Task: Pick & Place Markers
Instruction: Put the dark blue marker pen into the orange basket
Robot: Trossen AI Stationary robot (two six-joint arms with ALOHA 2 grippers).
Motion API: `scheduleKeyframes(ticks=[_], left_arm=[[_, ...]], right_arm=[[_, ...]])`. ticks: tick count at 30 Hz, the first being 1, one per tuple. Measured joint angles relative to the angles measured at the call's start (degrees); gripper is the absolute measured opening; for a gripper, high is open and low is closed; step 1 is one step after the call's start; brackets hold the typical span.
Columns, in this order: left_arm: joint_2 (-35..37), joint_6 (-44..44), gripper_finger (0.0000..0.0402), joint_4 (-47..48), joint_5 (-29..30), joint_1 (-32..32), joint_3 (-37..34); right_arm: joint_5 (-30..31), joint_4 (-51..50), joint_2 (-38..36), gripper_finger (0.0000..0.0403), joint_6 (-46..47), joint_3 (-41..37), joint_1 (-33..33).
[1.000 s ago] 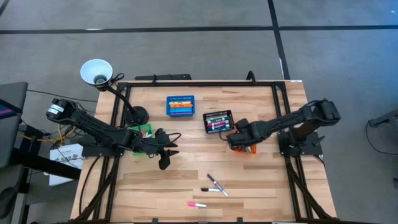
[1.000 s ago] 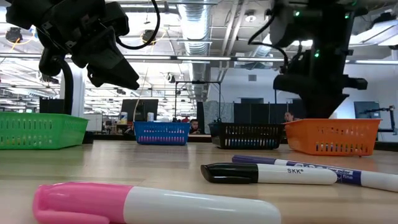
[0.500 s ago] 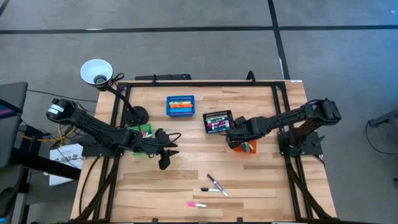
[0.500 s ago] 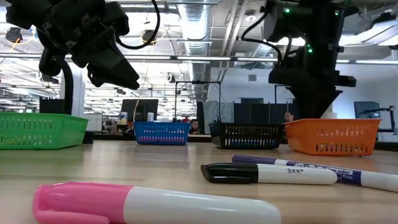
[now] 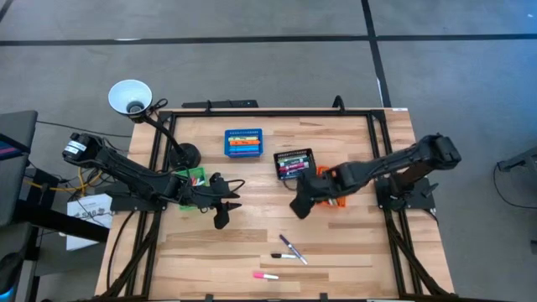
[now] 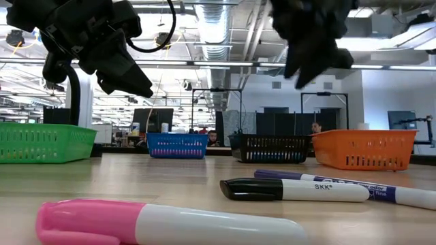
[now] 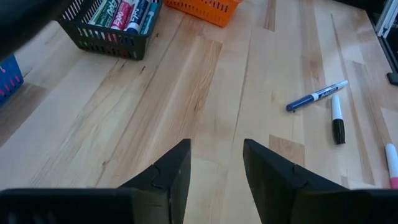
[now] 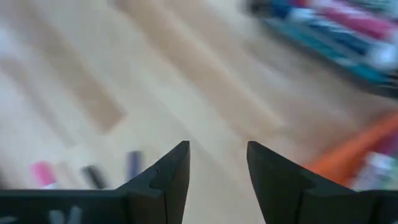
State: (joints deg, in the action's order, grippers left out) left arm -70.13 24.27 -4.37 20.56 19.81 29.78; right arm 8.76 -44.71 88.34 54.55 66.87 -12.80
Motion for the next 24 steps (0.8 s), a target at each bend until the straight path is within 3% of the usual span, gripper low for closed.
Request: scheduleKeyframes(ticks=[6, 11, 24], left_arm=[[0.0, 0.0, 0.0142, 0.0, 0.0, 0.0, 0.0], [0.0, 0.0, 0.0142, -0.5, 0.0, 0.0, 0.0], [0.0, 0.2, 0.0142, -2.1, 0.0, 0.0, -0.1]], right_arm=[[-0.1, 9.3, 3.5, 0.0137, 1.2, -0.2, -7.3], [-5.7, 11.5, 11.2, 0.0125, 3.5, 4.8, -11.2], [-7.8, -7.6, 33.0, 0.0122, 0.0, 27.2, -11.8]])
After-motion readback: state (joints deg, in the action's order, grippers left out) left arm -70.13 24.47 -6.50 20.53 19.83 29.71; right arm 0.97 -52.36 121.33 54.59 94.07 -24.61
